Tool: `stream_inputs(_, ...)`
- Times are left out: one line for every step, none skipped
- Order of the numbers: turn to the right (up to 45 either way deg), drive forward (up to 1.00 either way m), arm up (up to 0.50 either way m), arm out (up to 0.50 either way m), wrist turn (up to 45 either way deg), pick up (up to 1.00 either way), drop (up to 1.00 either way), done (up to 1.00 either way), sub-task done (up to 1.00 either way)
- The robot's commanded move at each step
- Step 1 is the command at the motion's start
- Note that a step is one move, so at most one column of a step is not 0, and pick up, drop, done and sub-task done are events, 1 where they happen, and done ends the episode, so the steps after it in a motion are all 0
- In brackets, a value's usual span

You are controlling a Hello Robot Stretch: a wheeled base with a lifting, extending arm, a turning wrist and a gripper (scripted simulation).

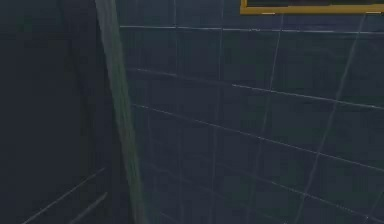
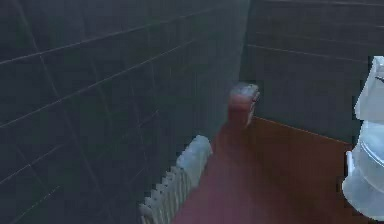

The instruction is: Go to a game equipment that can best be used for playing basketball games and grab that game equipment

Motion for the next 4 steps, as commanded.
stream_inputs(-45.0, 0.0, 0.0, 0.0, 0.0, 0.0, 0.0, 0.0, 0.0)
stream_inputs(-45.0, 0.0, 0.0, 0.0, 0.0, 0.0, 0.0, 0.0, 0.0)
stream_inputs(-33.0, 0.0, 0.0, 0.0, 0.0, 0.0, 0.0, 0.0, 0.0)
stream_inputs(0.0, 0.65, 0.0, 0.0, 0.0, 0.0, 0.0, 0.0, 0.0)
